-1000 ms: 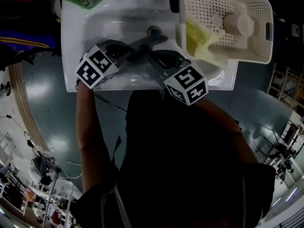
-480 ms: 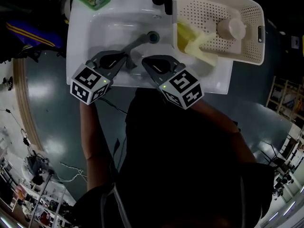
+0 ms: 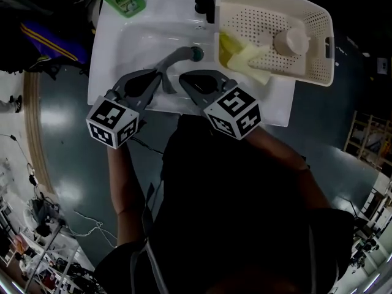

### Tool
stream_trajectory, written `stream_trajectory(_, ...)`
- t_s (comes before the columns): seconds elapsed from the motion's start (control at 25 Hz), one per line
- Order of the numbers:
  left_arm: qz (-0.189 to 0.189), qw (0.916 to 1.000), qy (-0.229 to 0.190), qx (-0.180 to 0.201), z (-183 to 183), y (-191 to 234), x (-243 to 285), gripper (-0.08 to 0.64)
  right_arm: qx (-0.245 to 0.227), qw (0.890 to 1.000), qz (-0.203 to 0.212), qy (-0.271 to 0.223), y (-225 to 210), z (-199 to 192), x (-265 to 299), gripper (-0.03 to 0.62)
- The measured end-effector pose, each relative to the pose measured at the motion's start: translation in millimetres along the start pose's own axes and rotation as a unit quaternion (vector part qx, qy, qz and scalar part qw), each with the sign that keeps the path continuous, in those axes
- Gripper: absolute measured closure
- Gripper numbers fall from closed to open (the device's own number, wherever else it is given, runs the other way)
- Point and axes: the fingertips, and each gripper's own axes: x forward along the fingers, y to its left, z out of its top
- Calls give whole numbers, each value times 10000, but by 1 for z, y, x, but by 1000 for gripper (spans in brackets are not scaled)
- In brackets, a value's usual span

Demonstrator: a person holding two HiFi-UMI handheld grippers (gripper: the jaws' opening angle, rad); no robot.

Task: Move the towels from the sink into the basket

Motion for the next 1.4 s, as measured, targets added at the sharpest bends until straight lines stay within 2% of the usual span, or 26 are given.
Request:
stream_trajectory(0.32, 374, 9977, -569, -48, 47, -8, -21, 549, -63, 9991, 314, -273, 11, 27, -15, 598)
stream_trajectory(0.8, 575, 9912, -1138, 355, 115, -26, -27, 549, -199, 9956, 279, -873, -8, 89, -56, 598)
stream_trajectory(1.08, 394, 9865, -1514, 480, 162, -44, -13, 549, -277, 9923, -52, -1207, -35, 118, -95, 598)
stream_trajectory(1.4, -112, 9828, -1641, 836, 203, -74, 28, 549, -236, 9846, -728, -1573, -77, 131, -149, 598)
